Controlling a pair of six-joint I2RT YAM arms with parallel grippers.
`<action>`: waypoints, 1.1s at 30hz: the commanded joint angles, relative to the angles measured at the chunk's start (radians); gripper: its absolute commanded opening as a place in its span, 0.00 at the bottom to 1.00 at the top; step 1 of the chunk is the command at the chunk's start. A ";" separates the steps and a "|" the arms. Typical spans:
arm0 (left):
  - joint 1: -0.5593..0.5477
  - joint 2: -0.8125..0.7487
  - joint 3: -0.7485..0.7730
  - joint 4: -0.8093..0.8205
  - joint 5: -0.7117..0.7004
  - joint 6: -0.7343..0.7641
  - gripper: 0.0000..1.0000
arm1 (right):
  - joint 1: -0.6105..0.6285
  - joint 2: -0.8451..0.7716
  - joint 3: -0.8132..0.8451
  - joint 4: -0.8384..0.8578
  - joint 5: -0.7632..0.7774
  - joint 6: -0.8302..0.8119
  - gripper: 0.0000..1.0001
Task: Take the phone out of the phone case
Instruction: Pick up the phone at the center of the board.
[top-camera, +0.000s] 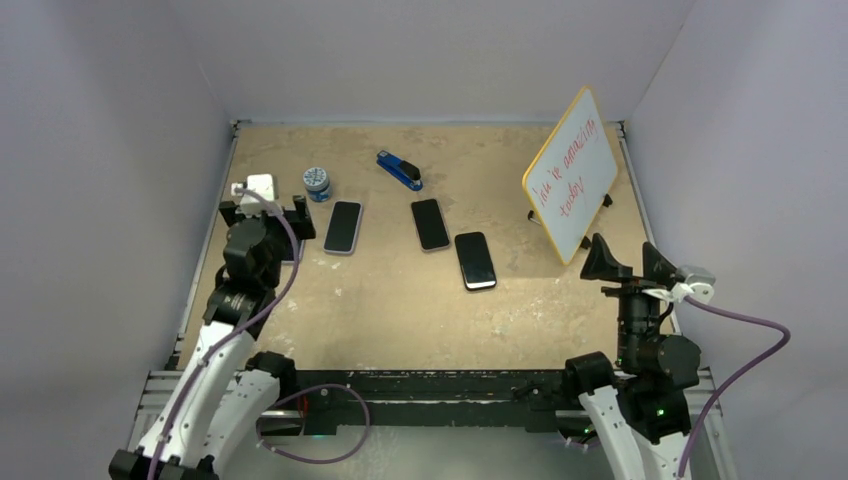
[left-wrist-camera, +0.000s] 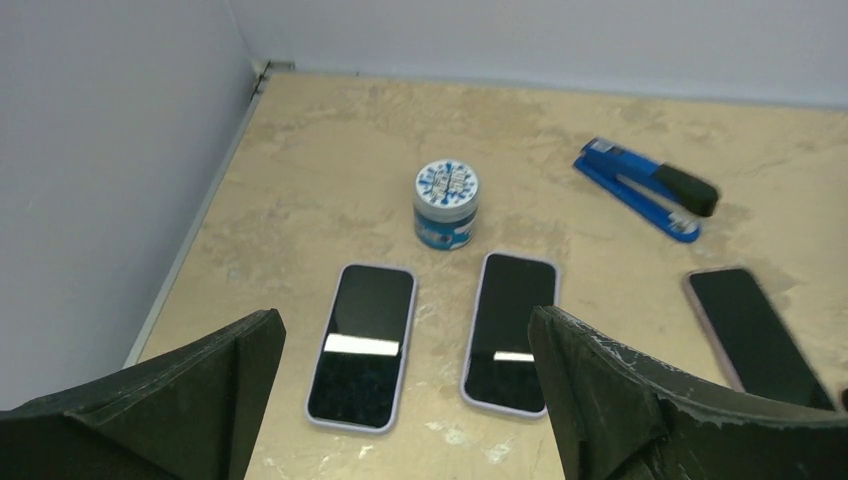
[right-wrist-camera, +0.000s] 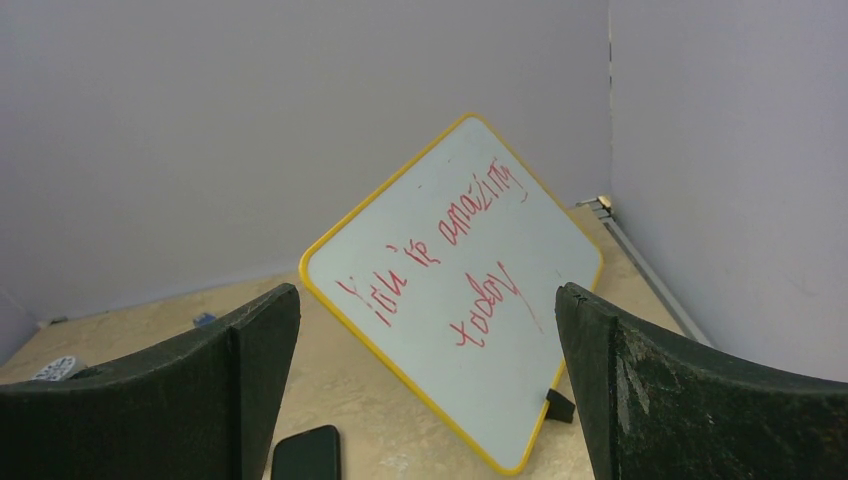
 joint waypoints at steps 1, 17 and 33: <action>0.037 0.152 0.081 -0.055 -0.028 0.005 1.00 | 0.017 -0.007 0.032 -0.001 -0.022 0.040 0.99; 0.313 0.745 0.333 -0.239 0.316 -0.030 0.99 | 0.072 -0.007 0.040 -0.024 -0.019 0.054 0.99; 0.360 1.090 0.536 -0.340 0.358 0.014 0.99 | 0.090 -0.007 0.038 -0.029 0.016 0.058 0.99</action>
